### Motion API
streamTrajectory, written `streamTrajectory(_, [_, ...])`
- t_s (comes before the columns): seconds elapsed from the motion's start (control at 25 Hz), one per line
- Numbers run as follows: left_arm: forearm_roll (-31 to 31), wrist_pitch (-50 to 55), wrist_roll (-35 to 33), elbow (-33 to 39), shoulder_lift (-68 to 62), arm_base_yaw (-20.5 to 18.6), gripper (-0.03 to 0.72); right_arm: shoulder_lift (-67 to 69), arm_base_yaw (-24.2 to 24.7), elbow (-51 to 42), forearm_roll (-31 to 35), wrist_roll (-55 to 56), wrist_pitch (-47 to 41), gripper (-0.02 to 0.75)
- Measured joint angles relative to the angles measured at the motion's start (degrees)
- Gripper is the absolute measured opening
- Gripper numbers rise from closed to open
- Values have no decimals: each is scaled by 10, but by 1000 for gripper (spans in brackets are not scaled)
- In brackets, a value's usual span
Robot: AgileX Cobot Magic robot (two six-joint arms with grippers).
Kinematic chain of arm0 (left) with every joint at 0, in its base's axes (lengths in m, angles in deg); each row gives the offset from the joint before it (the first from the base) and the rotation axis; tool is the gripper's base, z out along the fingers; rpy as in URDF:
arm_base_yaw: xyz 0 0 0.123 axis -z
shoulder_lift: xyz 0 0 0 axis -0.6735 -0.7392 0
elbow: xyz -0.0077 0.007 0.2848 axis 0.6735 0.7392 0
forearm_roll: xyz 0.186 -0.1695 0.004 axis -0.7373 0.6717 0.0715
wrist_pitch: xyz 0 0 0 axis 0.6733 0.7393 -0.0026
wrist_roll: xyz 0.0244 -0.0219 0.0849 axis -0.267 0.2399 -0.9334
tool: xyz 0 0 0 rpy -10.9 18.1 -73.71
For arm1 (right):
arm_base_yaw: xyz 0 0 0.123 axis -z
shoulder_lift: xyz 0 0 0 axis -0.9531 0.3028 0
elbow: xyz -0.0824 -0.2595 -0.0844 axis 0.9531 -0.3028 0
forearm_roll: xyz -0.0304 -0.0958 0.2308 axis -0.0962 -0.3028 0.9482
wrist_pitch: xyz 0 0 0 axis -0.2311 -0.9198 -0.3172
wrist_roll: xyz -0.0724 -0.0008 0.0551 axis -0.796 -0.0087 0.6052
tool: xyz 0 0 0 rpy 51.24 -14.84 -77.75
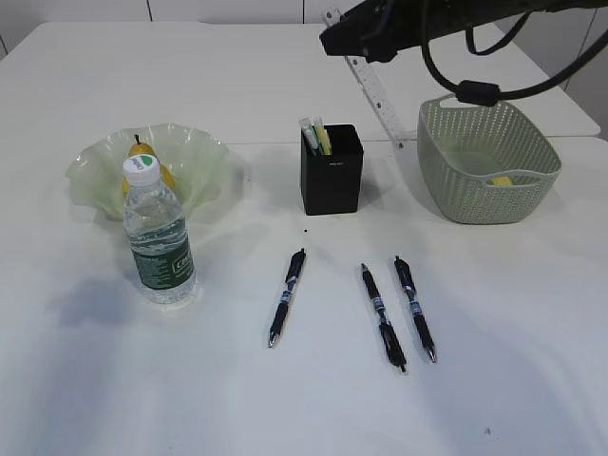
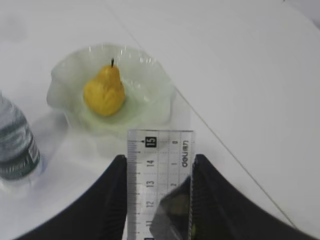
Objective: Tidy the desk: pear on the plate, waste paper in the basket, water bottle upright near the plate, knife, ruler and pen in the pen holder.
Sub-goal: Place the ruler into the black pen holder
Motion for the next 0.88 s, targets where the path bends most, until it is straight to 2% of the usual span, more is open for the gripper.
streamTrajectory(0.24, [0, 0, 0, 0, 0, 0, 474, 56, 0, 0, 273, -150, 28, 284])
streamTrajectory(0.36, [1, 2, 0, 0, 0, 0, 474, 79, 0, 2, 366, -219, 38, 284])
streamTrajectory(0.52, [1, 5, 0, 0, 0, 0, 474, 108, 0, 19, 392, -262, 46, 284])
streamTrajectory(0.88, [1, 9, 0, 0, 0, 0, 474, 173, 1, 97, 398, -272, 48, 284])
